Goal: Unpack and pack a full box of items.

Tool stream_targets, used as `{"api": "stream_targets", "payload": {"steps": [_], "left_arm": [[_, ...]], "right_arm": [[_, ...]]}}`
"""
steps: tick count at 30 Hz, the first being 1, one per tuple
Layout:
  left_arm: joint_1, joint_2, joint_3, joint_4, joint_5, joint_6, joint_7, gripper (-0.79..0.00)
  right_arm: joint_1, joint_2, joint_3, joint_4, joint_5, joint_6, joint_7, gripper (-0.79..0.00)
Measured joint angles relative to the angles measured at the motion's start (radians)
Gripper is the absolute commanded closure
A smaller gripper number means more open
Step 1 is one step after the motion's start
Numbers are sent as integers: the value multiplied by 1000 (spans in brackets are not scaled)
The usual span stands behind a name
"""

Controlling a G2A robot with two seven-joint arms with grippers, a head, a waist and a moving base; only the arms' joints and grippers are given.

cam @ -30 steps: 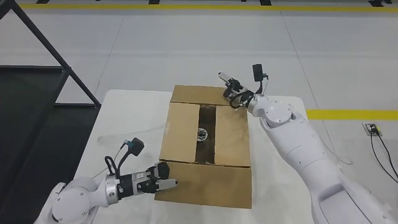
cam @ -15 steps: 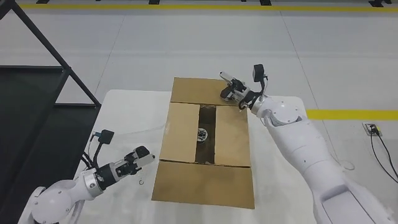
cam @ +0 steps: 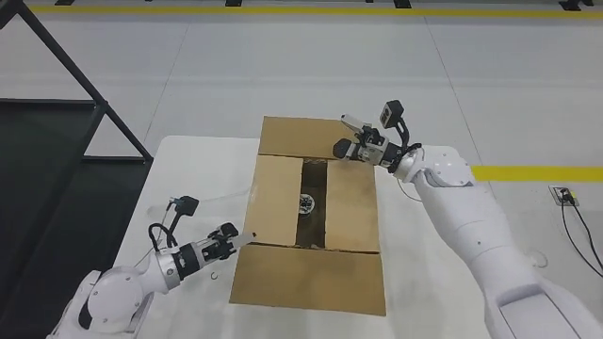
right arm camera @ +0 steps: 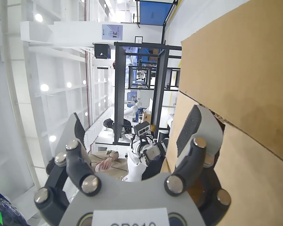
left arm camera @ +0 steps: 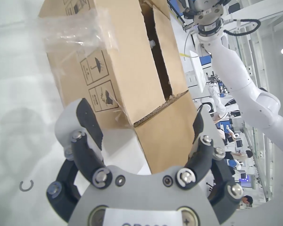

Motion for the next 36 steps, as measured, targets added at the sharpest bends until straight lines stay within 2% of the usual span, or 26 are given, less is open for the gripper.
{"api": "stream_targets", "payload": {"steps": [3, 7, 14, 23, 36], "left_arm": [[-7, 0, 12, 2, -4, 0, -5, -785], [-10, 0, 30, -5, 8, 2, 1, -785], [-6, 1, 54, -21, 14, 5, 5, -785], [6, 2, 78, -38, 20, 2, 14, -785], [41, 11, 2, -52, -48, -8, 56, -785]], "right_arm": [[-4, 0, -1, -5, -3, 4, -3, -785], [-42, 5, -9, -82, -45, 50, -6, -785], [-74, 18, -43, -198, -185, 117, 46, -785], [-95, 26, -56, -255, -280, 164, 55, -785], [-97, -17, -117, -230, -290, 168, 57, -785]]}}
